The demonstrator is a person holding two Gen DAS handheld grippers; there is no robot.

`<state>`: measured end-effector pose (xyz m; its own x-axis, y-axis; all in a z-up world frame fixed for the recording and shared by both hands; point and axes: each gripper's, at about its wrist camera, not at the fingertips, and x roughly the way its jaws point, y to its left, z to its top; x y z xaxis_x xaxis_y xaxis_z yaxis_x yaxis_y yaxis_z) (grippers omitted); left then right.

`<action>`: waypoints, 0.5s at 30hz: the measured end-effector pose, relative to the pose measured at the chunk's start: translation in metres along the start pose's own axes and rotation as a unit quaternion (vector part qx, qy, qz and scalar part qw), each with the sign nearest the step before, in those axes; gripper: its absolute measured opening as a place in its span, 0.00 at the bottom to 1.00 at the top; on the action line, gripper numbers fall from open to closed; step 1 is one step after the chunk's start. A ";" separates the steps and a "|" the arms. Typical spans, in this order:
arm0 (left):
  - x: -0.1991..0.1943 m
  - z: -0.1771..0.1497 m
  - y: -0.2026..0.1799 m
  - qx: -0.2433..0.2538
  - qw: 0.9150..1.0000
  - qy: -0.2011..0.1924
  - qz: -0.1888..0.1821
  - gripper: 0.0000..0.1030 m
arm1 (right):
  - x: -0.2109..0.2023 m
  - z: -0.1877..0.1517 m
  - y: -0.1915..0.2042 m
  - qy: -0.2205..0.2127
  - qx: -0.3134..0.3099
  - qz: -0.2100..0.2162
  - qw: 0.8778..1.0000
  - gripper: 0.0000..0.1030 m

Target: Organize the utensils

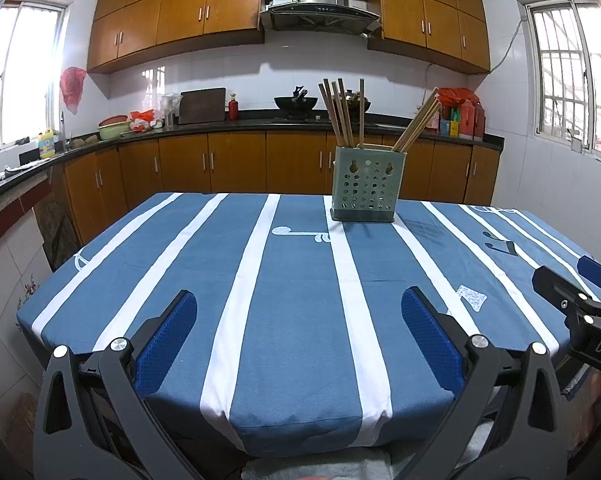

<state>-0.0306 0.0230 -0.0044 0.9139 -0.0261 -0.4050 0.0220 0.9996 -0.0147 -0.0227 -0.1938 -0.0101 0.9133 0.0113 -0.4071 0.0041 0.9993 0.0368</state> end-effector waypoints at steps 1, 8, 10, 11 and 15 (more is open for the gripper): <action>0.000 0.000 0.000 0.000 1.000 0.000 0.000 0.98 | 0.000 0.000 0.000 0.000 0.000 0.000 1.000 0.96; 0.000 0.000 0.000 0.000 1.000 0.000 0.000 0.98 | 0.000 -0.001 0.000 0.001 0.000 0.000 1.000 0.96; 0.000 0.000 0.000 0.000 1.000 0.000 0.000 0.98 | 0.000 -0.001 0.000 0.001 0.000 0.000 1.000 0.96; 0.000 0.000 0.000 0.000 1.000 0.000 0.000 0.98 | 0.000 -0.001 0.000 0.001 0.000 0.000 1.000 0.96; 0.000 0.001 0.000 0.000 1.000 0.000 0.000 0.98 | 0.000 -0.001 0.001 0.001 0.000 0.000 1.000 0.96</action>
<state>-0.0307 0.0226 -0.0038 0.9136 -0.0257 -0.4058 0.0218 0.9997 -0.0143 -0.0233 -0.1933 -0.0105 0.9126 0.0121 -0.4086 0.0037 0.9993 0.0378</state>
